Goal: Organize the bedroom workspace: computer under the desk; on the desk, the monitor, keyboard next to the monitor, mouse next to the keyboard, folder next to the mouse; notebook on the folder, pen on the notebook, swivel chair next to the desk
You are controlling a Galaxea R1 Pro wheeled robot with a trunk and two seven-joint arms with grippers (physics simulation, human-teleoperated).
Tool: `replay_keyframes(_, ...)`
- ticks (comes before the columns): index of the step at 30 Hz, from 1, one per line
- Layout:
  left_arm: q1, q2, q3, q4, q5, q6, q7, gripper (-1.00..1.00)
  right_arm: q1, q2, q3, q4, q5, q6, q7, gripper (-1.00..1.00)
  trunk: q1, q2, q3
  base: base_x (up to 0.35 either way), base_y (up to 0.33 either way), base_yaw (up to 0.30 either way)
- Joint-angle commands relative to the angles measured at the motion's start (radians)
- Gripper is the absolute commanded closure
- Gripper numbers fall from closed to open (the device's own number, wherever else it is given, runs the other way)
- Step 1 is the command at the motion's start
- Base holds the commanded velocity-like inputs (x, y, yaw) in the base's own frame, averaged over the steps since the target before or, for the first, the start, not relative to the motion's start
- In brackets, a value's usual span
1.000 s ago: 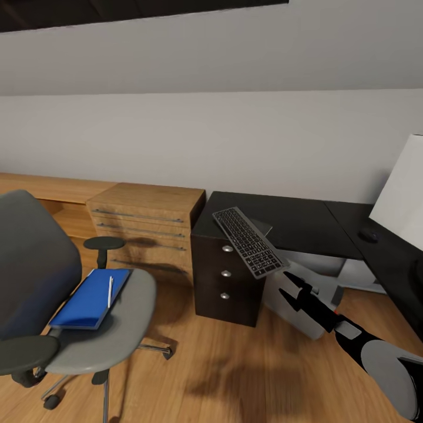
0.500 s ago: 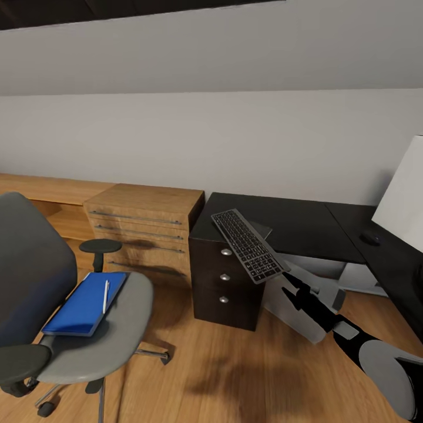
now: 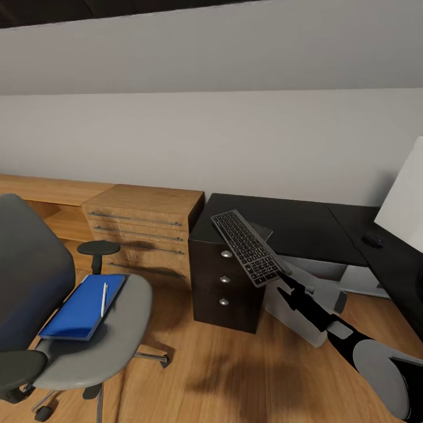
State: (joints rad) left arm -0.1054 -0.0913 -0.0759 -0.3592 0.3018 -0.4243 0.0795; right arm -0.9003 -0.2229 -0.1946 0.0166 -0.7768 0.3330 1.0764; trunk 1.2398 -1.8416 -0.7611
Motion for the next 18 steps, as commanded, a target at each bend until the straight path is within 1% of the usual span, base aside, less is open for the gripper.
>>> replay_keyframes(1,-0.001,0.001,-0.008,0.000,0.004,-0.004,0.009,-1.00,-0.001,0.000,-0.008,0.001,0.002,0.009,0.003,-1.00,0.000,0.000,-0.001,0.002,0.000,0.000)
replay_keyframes(13,-0.001,0.004,-0.008,0.001,0.005,-0.004,0.009,-1.00,-0.002,0.000,-0.008,0.001,0.002,0.010,-0.001,-1.00,0.000,0.000,-0.001,0.002,0.001,0.000)
replay_keyframes(18,-0.001,0.006,-0.008,0.002,0.005,-0.004,0.010,-1.00,-0.002,0.000,-0.008,0.001,0.002,0.009,-0.003,-1.00,0.000,0.000,-0.001,0.125,0.102,0.000)
